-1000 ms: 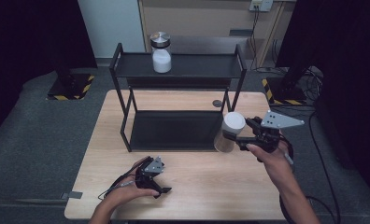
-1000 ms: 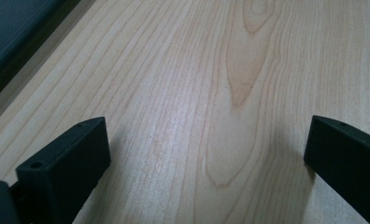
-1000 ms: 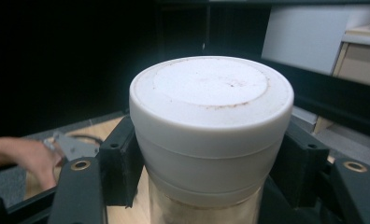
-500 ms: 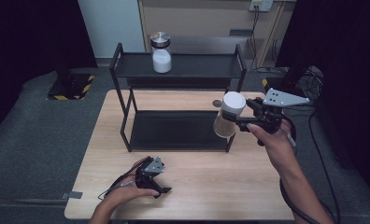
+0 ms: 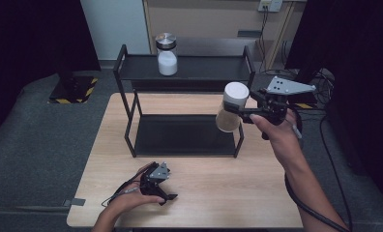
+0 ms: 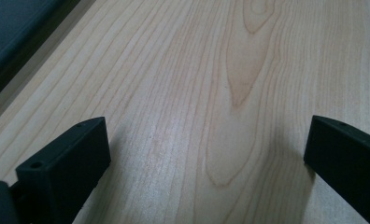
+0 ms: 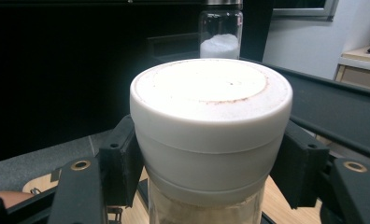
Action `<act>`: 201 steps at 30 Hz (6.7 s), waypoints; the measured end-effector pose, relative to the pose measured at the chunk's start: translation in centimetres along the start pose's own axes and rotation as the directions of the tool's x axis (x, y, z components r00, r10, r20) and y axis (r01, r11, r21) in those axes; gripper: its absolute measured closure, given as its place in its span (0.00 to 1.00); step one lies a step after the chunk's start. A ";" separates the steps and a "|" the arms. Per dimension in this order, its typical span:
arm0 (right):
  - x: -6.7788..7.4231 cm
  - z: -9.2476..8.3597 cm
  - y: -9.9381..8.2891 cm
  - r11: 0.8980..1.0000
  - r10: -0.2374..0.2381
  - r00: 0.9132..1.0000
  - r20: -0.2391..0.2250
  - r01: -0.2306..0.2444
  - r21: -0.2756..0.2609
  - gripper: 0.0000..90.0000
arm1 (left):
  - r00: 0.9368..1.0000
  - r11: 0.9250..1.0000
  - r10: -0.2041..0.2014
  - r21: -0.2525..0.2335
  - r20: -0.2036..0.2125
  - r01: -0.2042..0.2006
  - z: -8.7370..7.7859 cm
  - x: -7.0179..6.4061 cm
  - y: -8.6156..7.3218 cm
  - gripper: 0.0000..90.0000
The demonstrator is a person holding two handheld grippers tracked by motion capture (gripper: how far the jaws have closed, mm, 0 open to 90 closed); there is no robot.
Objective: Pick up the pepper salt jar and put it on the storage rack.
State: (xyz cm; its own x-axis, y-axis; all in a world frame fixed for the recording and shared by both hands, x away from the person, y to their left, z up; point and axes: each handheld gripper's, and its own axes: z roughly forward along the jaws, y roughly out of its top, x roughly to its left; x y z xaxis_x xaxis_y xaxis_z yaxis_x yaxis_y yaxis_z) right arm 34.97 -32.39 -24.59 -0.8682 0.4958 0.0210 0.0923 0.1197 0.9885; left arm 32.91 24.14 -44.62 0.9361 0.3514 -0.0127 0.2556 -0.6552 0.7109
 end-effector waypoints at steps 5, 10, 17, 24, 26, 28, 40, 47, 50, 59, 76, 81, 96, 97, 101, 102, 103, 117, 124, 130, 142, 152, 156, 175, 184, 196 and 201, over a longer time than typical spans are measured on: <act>0.1 0.6 1.0 1.000 -0.005 1.000 0.003 0.005 0.003 0.39 | 1.000 1.000 -0.001 -0.001 0.000 0.001 0.0 0.0 0.0 0.00; 0.0 1.1 2.2 1.000 -0.006 1.000 0.006 0.006 -0.002 0.39 | 1.000 1.000 0.001 0.000 0.000 -0.001 0.0 0.0 0.0 0.00; 0.0 1.7 4.2 1.000 -0.002 1.000 0.025 0.003 -0.011 0.39 | 1.000 1.000 0.001 0.000 0.002 -0.001 0.0 0.0 0.0 0.00; -0.4 2.7 6.4 1.000 -0.019 0.999 0.036 0.020 -0.018 0.39 | 1.000 1.000 0.002 -0.002 0.004 -0.002 0.0 0.1 -0.1 0.00; -0.6 3.1 6.9 1.000 -0.021 0.999 0.038 0.022 -0.019 0.39 | 1.000 1.000 0.003 -0.002 0.005 -0.003 0.0 0.1 0.0 0.00; -0.8 3.5 7.5 1.000 -0.022 0.999 0.040 0.022 -0.021 0.39 | 1.000 1.000 0.004 -0.001 0.004 -0.004 0.0 0.1 0.0 0.00; -1.7 5.8 10.3 0.999 -0.035 0.998 0.056 0.036 -0.018 0.39 | 1.000 1.000 0.007 0.000 0.007 -0.007 0.0 0.2 0.0 0.00; -2.6 6.8 10.7 0.999 -0.021 0.997 0.067 0.023 -0.023 0.39 | 1.000 1.000 0.008 -0.001 0.008 -0.008 0.0 0.2 0.0 0.00; -3.0 7.2 10.6 1.000 -0.013 0.997 0.073 0.014 -0.023 0.39 | 1.000 1.000 0.008 -0.001 0.008 -0.008 0.0 0.2 0.0 0.00; -3.8 8.2 10.3 0.999 -0.007 0.996 0.086 0.010 -0.034 0.39 | 1.000 1.000 0.010 -0.002 0.012 -0.010 0.0 0.3 0.0 0.00; -4.5 8.9 10.2 1.000 0.000 0.993 0.115 0.003 -0.029 0.39 | 1.000 1.000 0.012 -0.002 0.014 -0.012 0.0 0.4 0.0 0.00; -4.6 9.2 10.1 1.000 0.002 0.993 0.122 0.001 -0.026 0.39 | 1.000 1.000 0.013 -0.001 0.015 -0.013 0.0 0.4 0.0 0.00; -5.2 10.1 9.7 1.000 0.013 0.990 0.138 -0.010 -0.021 0.39 | 1.000 1.000 0.016 -0.001 0.018 -0.016 0.0 0.5 0.0 0.00; -5.2 10.1 9.6 1.000 0.013 0.990 0.139 -0.010 -0.022 0.39 | 1.000 1.000 0.016 -0.001 0.018 -0.016 0.0 0.5 0.0 0.00; -5.4 10.3 9.5 1.000 0.016 0.990 0.142 -0.013 -0.019 0.39 | 1.000 1.000 0.017 -0.003 0.019 -0.017 0.0 0.5 0.0 0.00; -5.4 10.3 9.5 1.000 0.017 0.990 0.142 -0.015 -0.018 0.39 | 1.000 1.000 0.017 -0.003 0.019 -0.017 0.0 0.5 0.0 0.00; -5.4 10.3 9.5 1.000 0.018 0.990 0.143 -0.016 -0.017 0.39 | 1.000 1.000 0.017 -0.001 0.019 -0.017 0.0 0.5 0.0 0.00; -5.6 11.0 9.3 1.000 0.027 0.989 0.143 -0.027 0.004 0.39 | 1.000 1.000 0.018 -0.002 0.019 -0.018 0.0 0.5 0.0 0.00; -5.7 11.1 8.9 1.000 0.029 0.989 0.146 -0.030 0.003 0.39 | 1.000 1.000 0.020 -0.002 0.021 -0.020 0.0 0.6 0.0 0.00; -5.5 11.2 8.6 1.000 0.027 0.988 0.151 -0.026 -0.006 0.39 | 1.000 1.000 0.020 -0.001 0.021 -0.020 0.0 0.5 0.0 0.00; -5.3 11.3 8.4 1.000 0.029 0.987 0.157 -0.027 -0.014 0.39 | 1.000 1.000 0.020 -0.001 0.021 -0.020 0.0 0.6 0.0 0.00; -5.3 11.3 8.4 0.999 0.034 0.987 0.156 -0.032 -0.017 0.39 | 1.000 1.000 0.020 -0.002 0.021 -0.020 0.1 0.5 0.0 0.00; -5.4 11.2 8.3 0.999 0.038 0.988 0.151 -0.036 -0.020 0.38 | 1.000 1.000 0.020 -0.002 0.021 -0.020 0.1 0.6 0.0 0.00; -4.2 10.2 9.0 1.000 0.016 0.981 0.193 -0.017 0.002 0.12 | 1.000 1.000 0.021 -0.002 0.021 -0.021 0.0 0.6 0.0 0.00; -3.0 8.1 8.7 1.000 -0.012 0.976 0.216 0.011 0.006 0.07 | 1.000 1.000 0.020 -0.002 0.021 -0.020 0.0 0.5 0.0 0.00; 0.5 4.2 5.2 0.999 -0.026 0.985 0.172 0.031 -0.028 0.05 | 1.000 1.000 0.020 -0.001 0.023 -0.020 0.0 0.6 0.0 0.00; 2.0 3.1 2.6 0.999 -0.010 0.991 0.133 0.014 -0.029 0.05 | 1.000 1.000 0.020 -0.002 0.023 -0.020 0.0 0.6 0.0 0.00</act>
State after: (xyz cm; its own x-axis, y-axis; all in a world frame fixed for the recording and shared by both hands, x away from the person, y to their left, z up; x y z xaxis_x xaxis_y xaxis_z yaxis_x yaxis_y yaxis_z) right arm 34.98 -28.46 -22.41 -0.7964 0.6047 -0.0088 0.0663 0.1017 0.9926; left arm 33.46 24.29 -44.65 0.9462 0.3232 -0.0146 0.2368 -0.6610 0.7121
